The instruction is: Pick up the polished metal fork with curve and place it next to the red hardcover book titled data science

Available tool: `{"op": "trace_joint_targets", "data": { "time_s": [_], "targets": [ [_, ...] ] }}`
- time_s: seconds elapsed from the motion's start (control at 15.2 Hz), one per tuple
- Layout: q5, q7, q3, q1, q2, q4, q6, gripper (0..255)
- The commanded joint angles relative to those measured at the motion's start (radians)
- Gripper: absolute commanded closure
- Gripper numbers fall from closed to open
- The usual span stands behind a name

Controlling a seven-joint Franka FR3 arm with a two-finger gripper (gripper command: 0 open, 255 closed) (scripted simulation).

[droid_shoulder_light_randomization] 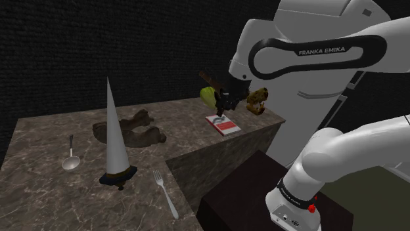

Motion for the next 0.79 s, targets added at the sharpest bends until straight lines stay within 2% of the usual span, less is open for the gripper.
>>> {"op": "trace_joint_targets", "data": {
  "time_s": [0.0, 0.4, 0.73],
  "targets": [
    [0.019, 0.047, 0.037, 0.008, 0.040, -0.022, 0.064, 0],
    [0.052, 0.185, 0.152, 0.017, 0.210, -0.054, 0.267, 0],
    [0.022, 0.327, 0.254, -0.004, 0.399, -0.037, 0.437, 0]
  ]
}}
